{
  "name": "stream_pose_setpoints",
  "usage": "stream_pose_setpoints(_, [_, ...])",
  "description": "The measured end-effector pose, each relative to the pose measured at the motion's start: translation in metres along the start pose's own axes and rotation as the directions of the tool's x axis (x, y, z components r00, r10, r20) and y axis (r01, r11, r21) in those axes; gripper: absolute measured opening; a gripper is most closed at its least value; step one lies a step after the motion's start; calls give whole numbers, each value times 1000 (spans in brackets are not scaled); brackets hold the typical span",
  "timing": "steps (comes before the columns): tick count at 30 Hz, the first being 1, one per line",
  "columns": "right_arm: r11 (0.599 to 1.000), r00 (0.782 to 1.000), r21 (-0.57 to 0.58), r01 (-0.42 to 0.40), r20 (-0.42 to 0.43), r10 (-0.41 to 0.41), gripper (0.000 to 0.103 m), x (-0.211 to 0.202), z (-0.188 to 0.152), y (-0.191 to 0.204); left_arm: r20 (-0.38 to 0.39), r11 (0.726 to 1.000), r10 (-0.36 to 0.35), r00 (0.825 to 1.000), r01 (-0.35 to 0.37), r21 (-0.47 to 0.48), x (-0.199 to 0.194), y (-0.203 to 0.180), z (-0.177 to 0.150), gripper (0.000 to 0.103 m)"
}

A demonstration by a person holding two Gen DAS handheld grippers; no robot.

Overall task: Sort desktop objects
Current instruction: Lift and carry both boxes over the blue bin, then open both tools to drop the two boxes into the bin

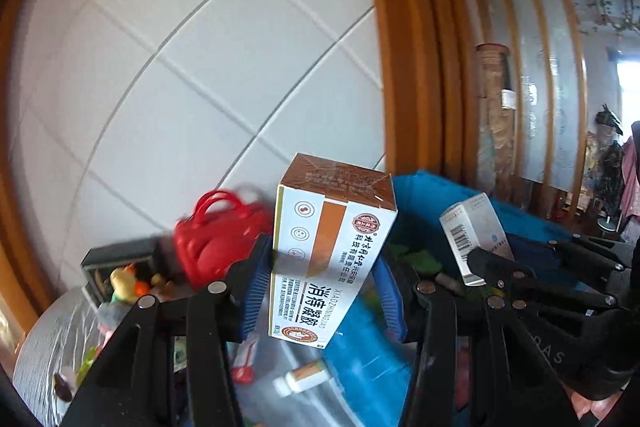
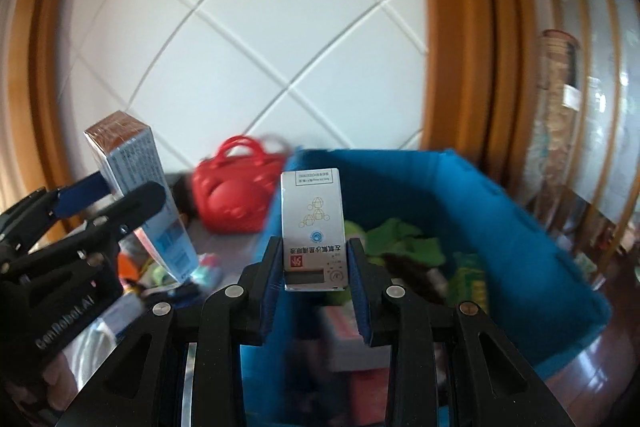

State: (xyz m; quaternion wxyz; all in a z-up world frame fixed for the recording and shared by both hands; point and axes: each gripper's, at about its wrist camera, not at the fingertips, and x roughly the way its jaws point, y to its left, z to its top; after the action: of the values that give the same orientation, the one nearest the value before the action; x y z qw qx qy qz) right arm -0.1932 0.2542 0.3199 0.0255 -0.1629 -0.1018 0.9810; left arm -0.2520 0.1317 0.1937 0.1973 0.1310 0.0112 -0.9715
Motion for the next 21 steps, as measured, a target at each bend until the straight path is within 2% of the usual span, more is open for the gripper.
stream_pose_setpoints(6, [996,997,31,82,-11,-82,31,-1,2,-68,24,998,-51,998,50,31,16,-63,27,49])
stream_pose_setpoints(10, [993,993,50,102,-58,-100,31,15,-7,-105,-43,996,-85,995,85,18,44,-96,27,49])
stream_pose_setpoints(13, [993,991,51,104,-93,-99,31,26,-14,-123,-126,996,-89,988,90,-3,71,-111,17,49])
stream_pose_setpoints(17, [996,987,40,85,-139,-79,31,46,-24,-145,-246,996,-88,965,83,-30,104,-125,2,49])
stream_pose_setpoints(21, [996,982,25,83,-170,-78,31,64,-32,-158,-361,996,-86,929,73,-51,126,-132,-14,49])
